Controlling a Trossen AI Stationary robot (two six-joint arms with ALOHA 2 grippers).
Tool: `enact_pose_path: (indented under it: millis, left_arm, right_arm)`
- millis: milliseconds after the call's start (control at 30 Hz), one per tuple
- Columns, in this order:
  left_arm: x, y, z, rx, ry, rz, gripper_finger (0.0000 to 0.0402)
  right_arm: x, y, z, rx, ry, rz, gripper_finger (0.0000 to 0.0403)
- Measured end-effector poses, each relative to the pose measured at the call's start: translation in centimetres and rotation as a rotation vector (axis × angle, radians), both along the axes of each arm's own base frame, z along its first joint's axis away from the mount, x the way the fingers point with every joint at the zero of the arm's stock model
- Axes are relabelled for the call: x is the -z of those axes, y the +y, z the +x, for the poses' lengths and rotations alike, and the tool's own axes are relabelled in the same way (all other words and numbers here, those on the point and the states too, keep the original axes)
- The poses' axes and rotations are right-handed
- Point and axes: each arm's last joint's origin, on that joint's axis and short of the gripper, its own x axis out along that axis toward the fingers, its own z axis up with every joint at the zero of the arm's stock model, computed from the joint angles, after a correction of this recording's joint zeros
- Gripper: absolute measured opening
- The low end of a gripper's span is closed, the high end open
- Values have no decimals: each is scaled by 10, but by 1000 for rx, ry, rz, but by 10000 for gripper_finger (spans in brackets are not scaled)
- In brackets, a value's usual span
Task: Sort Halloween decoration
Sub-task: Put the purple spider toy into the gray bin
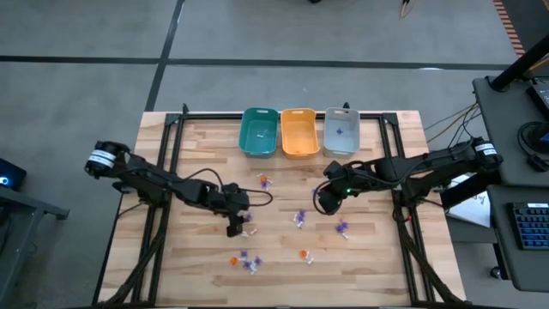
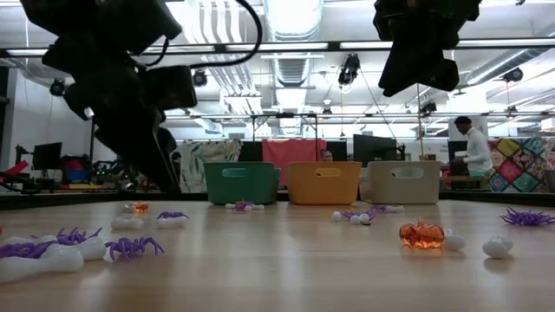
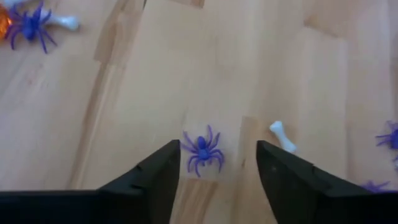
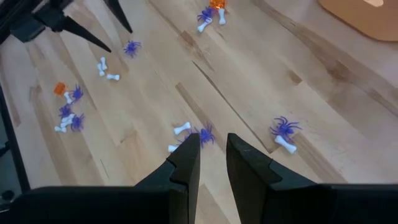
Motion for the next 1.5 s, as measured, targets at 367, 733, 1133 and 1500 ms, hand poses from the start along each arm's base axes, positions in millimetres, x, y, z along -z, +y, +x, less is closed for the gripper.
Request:
enact_pose_path:
  millis: [367,733,1133,1500]
  left_arm:
    - [21,-1,6,-35,73,29,180]
    - [20,0,9,-58,94,43,81]
    - [12,-3,15,-45,100,33,1]
    - [-4,-4,24,-21,105,59,0]
  right_arm:
    - [0,0,0,1,0,0,68]
    - [0,0,0,2,1,11,68]
    - [0,0,0,2,1,11,68]
    - [0,0,0,2,1,11,68]
